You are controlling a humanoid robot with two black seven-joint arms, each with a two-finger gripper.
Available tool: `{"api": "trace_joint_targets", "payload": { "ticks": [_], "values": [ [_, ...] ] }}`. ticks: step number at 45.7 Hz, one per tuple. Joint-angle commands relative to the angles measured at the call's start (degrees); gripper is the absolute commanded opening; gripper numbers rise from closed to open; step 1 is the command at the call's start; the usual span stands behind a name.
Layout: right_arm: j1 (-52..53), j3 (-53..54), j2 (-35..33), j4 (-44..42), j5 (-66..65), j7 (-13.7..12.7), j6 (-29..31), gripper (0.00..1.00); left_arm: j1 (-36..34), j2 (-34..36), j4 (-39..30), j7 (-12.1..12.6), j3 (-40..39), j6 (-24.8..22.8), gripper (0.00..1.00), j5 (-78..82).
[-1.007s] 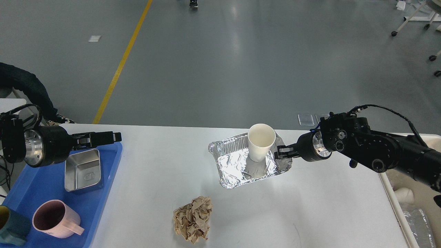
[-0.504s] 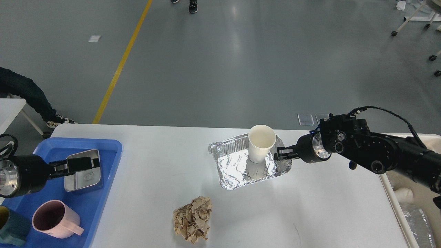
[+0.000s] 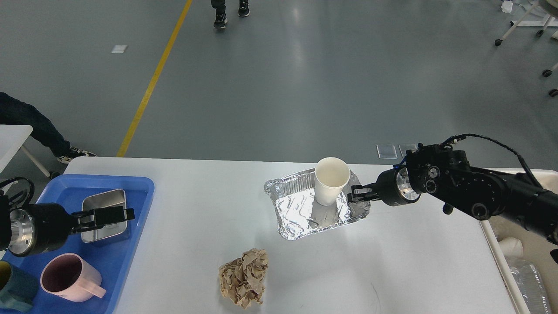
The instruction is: Tidy desktop
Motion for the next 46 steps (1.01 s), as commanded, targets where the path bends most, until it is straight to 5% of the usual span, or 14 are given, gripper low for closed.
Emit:
{"api": "trace_joint_targets", "payload": {
  "ticks": [1, 46],
  "values": [
    [0.0, 0.0, -0.3, 0.0, 0.0, 0.0, 0.0, 0.00, 0.0, -0.1, 0.0, 0.0, 0.0, -0.1, 0.87, 0.0],
    [0.0, 0.0, -0.2, 0.0, 0.0, 0.0, 0.0, 0.00, 0.0, -1.1, 0.0, 0.0, -0.2, 0.4, 0.87, -0.1]
  ]
}}
